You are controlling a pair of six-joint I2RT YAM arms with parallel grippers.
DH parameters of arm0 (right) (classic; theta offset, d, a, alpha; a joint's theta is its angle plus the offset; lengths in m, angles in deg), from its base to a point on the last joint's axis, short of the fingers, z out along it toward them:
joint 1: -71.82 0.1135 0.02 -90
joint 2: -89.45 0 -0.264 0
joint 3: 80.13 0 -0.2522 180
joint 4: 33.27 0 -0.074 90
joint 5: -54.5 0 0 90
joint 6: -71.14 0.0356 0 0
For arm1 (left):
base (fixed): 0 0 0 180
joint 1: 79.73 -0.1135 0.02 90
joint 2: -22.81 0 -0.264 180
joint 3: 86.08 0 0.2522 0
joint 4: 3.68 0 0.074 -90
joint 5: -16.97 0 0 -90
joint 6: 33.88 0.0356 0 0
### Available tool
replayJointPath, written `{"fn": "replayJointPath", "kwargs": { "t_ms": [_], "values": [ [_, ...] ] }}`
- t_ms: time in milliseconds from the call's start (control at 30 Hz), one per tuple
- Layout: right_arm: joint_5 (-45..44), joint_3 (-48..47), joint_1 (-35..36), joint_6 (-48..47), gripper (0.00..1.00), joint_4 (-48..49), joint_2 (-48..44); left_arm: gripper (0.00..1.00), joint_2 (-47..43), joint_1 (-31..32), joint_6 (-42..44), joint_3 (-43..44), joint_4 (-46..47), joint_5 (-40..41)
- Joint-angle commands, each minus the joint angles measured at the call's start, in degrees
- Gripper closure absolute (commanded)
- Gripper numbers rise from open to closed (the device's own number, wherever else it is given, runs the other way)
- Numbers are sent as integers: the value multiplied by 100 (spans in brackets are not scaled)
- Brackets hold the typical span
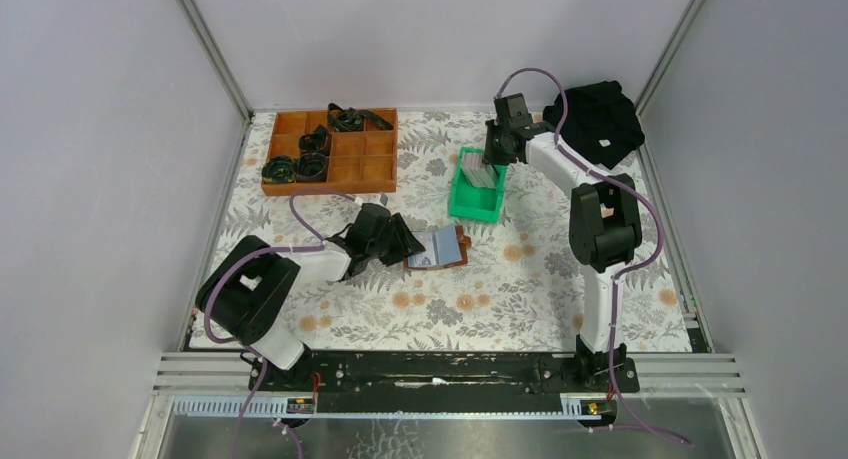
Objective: Put the credit cards into the card holder
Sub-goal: Pick up the credit card from the storage box.
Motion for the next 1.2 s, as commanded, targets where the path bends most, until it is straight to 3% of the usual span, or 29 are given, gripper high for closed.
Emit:
{"fn": "replayJointPath", "kwargs": {
  "t_ms": [0,633,1167],
  "values": [
    [193,11,-3,103,80,165,-286,47,233,-10,241,-341,-1107,440],
    [177,84,-1,78,82,103,-649,47,181,-13,171,-373,-1052,440],
    [-545,371,-5,-348,100,-255,-1098,46,-179,-4,27,-550,-1163,597]
  ]
}}
